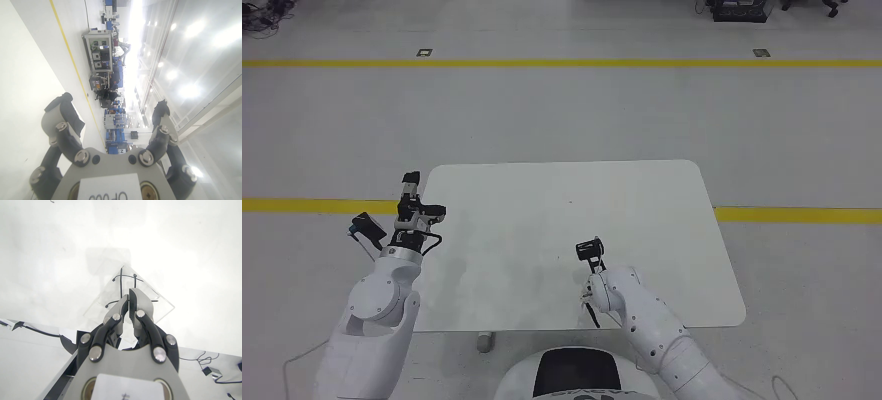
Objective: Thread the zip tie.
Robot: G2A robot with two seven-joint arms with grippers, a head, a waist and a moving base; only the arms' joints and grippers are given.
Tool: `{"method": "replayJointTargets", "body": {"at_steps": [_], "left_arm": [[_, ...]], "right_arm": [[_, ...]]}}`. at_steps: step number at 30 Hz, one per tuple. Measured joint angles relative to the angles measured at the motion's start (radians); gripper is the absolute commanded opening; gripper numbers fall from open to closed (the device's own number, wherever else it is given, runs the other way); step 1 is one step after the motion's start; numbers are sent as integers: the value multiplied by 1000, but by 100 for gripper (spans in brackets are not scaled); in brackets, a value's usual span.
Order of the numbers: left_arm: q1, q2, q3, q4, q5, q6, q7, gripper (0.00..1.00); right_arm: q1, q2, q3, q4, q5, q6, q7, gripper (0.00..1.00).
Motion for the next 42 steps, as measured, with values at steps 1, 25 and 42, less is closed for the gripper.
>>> {"method": "replayJointTargets", "body": {"at_steps": [1,25,42], "left_arm": [[0,0,0,0,0,0,0,100],[0,0,0,0,0,0,0,100],[0,0,0,0,0,0,0,100]], "right_arm": [[-1,0,1,-2,-7,0,5,20],[7,1,-3,28,-4,-116,-55,27],[1,16,32,41,34,-251,-110,27]]}}
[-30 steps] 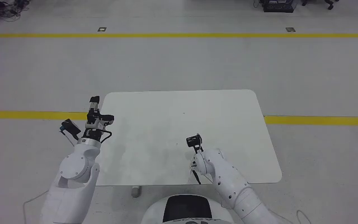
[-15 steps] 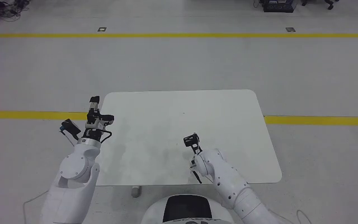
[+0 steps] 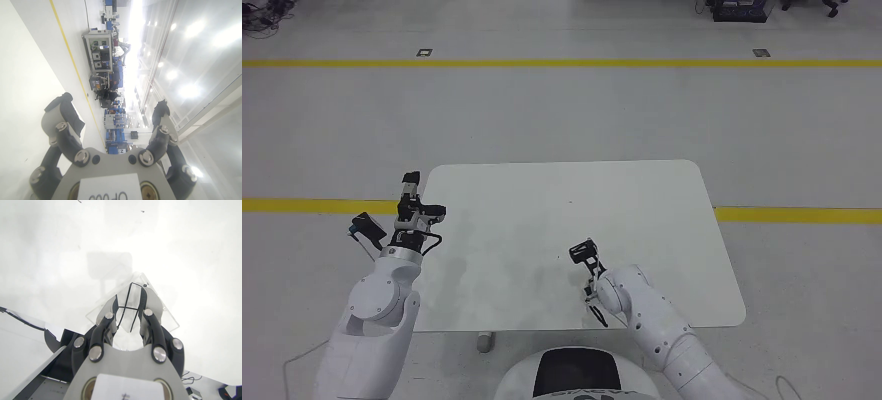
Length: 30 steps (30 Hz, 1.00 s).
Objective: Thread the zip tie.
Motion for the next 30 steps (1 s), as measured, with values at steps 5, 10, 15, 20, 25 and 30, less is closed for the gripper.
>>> {"method": "replayJointTargets", "body": {"at_steps": [5,10,15,20,25,30], "left_arm": [[0,0,0,0,0,0,0,100],[0,0,0,0,0,0,0,100],[0,0,0,0,0,0,0,100],[0,0,0,0,0,0,0,100],[0,0,0,0,0,0,0,100],[0,0,0,0,0,0,0,100]], "right_arm": [[-8,7,11,-9,-4,-27,-9,25],[-14,13,20,-17,-3,-57,-20,25],[-19,20,31,-24,4,-93,-24,27],[-22,28,45,-29,20,-135,-21,29],[-23,36,59,-33,36,-178,-13,28],[-19,42,61,-34,39,-217,-3,28]]}}
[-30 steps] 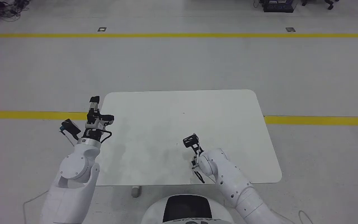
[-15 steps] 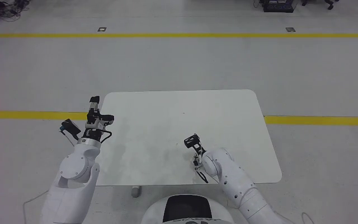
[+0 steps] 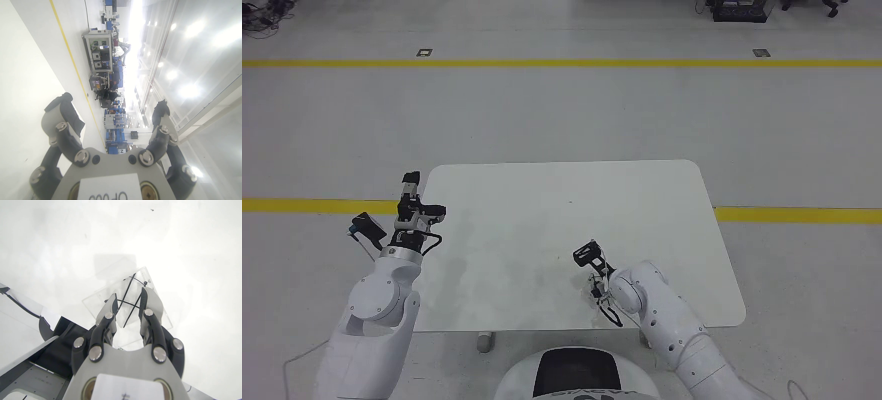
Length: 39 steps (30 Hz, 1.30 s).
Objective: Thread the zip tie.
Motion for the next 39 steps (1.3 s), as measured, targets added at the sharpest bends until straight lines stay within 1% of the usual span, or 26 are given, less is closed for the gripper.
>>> {"method": "replayJointTargets", "body": {"at_steps": [7,13,14,20,26,33,36,39], "left_arm": [[0,0,0,0,0,0,0,100],[0,0,0,0,0,0,0,100],[0,0,0,0,0,0,0,100],[0,0,0,0,0,0,0,100],[0,0,0,0,0,0,0,100],[0,0,0,0,0,0,0,100],[0,0,0,0,0,0,0,100],[0,0,0,0,0,0,0,100]], "right_arm": [[21,6,-16,15,1,-60,24,28],[38,9,-27,29,12,-82,27,29],[40,9,-28,31,11,-84,27,28],[61,12,-38,56,3,-95,24,29],[78,16,-47,76,13,-129,19,28],[77,24,-38,73,35,-156,7,28],[72,29,-32,62,40,-166,2,29],[63,36,-23,47,49,-185,0,28]]}}
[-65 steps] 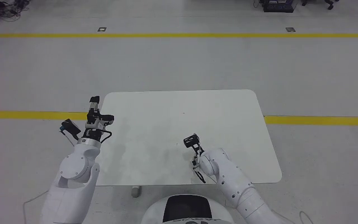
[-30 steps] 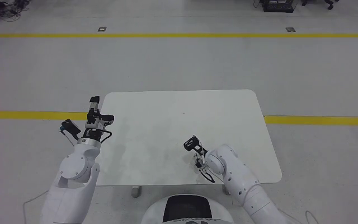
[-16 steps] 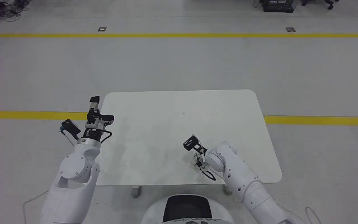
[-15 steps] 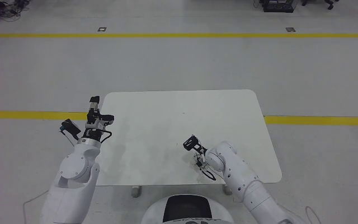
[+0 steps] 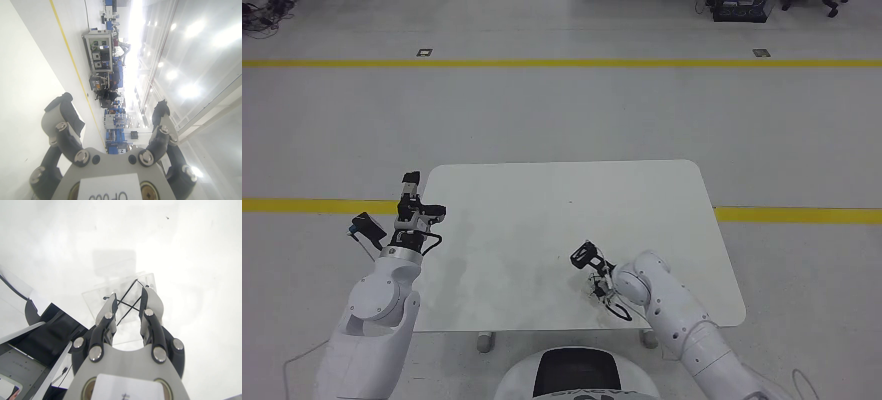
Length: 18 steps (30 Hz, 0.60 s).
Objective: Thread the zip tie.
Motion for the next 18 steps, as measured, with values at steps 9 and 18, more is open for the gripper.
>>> {"method": "replayJointTargets", "body": {"at_steps": [9,18], "left_arm": [[0,0,0,0,0,0,0,100],[0,0,0,0,0,0,0,100]], "right_arm": [[-13,15,-9,-30,1,-28,23,29],[17,13,-56,6,3,-16,21,28]]}}
